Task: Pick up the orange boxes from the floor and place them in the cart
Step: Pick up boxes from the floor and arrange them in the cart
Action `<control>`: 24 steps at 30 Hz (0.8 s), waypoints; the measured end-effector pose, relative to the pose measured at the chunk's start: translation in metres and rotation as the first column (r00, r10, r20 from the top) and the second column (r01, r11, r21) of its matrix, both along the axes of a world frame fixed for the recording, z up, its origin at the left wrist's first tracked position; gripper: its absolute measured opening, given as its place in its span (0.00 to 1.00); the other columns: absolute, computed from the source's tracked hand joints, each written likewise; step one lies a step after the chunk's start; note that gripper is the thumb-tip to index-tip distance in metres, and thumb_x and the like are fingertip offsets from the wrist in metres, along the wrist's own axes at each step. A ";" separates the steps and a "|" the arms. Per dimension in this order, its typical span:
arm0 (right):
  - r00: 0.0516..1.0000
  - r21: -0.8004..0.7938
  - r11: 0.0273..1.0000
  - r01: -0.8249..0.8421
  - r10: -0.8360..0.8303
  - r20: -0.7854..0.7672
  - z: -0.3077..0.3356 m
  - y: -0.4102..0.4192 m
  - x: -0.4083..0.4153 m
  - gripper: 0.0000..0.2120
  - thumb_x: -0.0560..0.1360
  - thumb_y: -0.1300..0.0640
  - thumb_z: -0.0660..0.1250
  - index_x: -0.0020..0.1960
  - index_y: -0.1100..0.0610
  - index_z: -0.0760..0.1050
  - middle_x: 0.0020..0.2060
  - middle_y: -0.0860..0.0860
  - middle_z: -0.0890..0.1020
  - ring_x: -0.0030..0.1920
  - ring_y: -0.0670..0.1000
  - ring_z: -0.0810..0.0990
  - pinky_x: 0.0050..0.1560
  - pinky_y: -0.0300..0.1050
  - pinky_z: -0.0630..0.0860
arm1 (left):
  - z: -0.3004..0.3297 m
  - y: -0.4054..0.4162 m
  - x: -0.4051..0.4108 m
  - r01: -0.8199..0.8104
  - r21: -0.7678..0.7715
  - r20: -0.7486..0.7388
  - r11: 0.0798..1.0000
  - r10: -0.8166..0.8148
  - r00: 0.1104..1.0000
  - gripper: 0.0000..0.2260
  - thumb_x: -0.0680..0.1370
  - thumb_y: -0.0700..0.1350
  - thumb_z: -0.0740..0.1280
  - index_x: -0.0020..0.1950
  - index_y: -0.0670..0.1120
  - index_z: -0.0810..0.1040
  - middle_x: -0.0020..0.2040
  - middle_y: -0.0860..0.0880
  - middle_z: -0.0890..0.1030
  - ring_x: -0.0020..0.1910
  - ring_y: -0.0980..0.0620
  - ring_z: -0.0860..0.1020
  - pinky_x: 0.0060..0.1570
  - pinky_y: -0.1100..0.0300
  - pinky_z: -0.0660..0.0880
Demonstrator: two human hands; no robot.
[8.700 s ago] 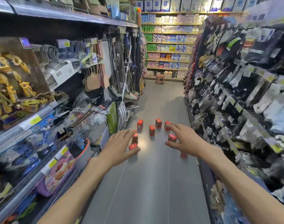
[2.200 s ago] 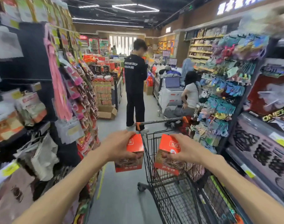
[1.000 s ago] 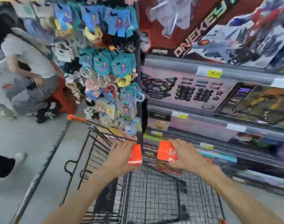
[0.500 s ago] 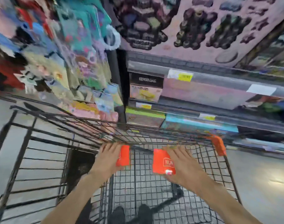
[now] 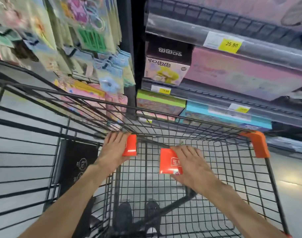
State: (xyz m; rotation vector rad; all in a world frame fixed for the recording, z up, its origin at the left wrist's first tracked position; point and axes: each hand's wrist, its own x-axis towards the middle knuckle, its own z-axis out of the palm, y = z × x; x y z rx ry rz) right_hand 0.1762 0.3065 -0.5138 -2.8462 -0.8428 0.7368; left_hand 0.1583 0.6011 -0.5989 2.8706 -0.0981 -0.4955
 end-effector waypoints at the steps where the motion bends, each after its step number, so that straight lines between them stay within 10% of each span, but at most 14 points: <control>1: 1.000 0.009 1.000 -0.006 0.006 0.006 -0.004 0.005 0.003 0.43 0.72 0.39 0.72 0.78 0.50 0.53 0.71 0.47 0.66 0.69 0.51 0.64 0.76 0.50 0.57 | 0.000 0.000 0.000 0.002 0.005 0.001 1.000 -0.002 1.000 0.47 0.69 0.63 0.75 0.79 0.47 0.55 0.74 0.48 0.66 0.75 0.46 0.63 0.79 0.45 0.48; 24: 0.989 0.027 0.999 -0.032 0.028 0.146 -0.086 0.091 0.035 0.48 0.68 0.44 0.78 0.79 0.54 0.56 0.72 0.51 0.67 0.73 0.56 0.64 0.78 0.59 0.55 | -0.011 0.015 -0.003 0.051 0.046 0.058 0.998 -0.054 0.997 0.47 0.68 0.54 0.79 0.78 0.44 0.56 0.71 0.44 0.67 0.71 0.43 0.66 0.77 0.42 0.51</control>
